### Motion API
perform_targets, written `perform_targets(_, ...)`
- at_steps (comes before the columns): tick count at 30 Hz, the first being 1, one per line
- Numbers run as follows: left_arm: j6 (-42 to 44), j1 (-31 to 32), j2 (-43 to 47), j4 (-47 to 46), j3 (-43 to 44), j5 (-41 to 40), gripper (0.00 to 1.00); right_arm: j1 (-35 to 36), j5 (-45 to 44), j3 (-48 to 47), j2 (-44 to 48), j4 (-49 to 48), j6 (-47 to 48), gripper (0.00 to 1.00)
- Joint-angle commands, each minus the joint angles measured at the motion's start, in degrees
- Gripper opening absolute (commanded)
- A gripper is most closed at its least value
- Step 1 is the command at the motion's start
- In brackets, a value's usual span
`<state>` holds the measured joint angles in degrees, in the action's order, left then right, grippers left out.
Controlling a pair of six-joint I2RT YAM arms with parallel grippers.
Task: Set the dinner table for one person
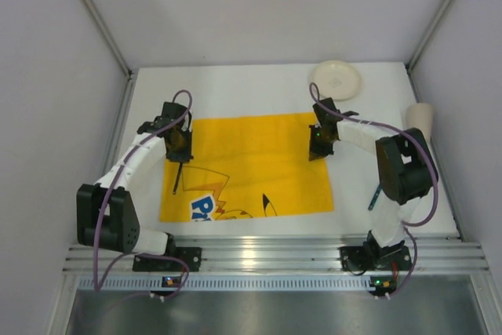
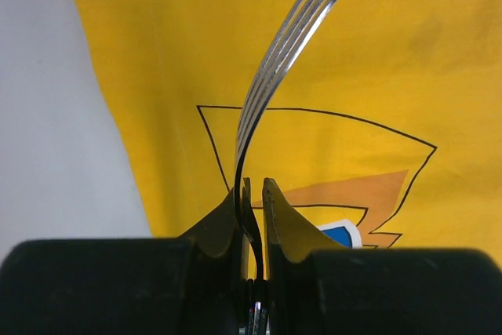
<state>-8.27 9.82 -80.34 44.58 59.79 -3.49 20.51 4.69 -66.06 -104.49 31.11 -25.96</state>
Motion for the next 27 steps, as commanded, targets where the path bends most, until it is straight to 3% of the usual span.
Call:
perform_targets(1,-1.39,-0.24,-0.35,-7.9,-2.21,3.21,0.0,-1.27,-7.33,3.04,0.07,5.27,1.96,0.0)
perform_targets(5,-3.85,-0.85,1.84,-16.43,-7.91,11.45,0.01,-1.35,-6.71,4.36,2.09,5.97,2.14,0.0)
perform_targets(11,-6.14,-2.88,2.99,-23.65,-15.05,14.73,0.11,-1.35,-5.39,4.01,6.04,7.73,1.87,0.0)
perform_targets(13,-6.67,-4.02,3.25,-24.62,-16.45,15.17,0.27,-1.26,-5.13,3.92,7.01,8.17,2.13,0.0)
perform_targets(14,-6.76,-4.11,3.34,-25.32,-16.37,14.74,0.4,-1.26,-4.95,3.84,8.06,8.43,2.31,0.0)
perform_targets(18,-7.64,-4.64,1.25,-27.43,-15.85,13.67,0.5,-1.26,-4.95,3.84,9.83,8.96,2.93,0.0)
perform_targets(19,-7.55,-4.81,0.36,-27.18,-15.06,13.51,0.98,-1.26,-4.95,3.75,10.18,9.23,3.1,0.0)
perform_targets(27,-5.35,-4.99,1.67,-22.0,-9.44,10.35,0.99,-1.26,-7.65,0.94,15.88,13.44,2.75,0.0)
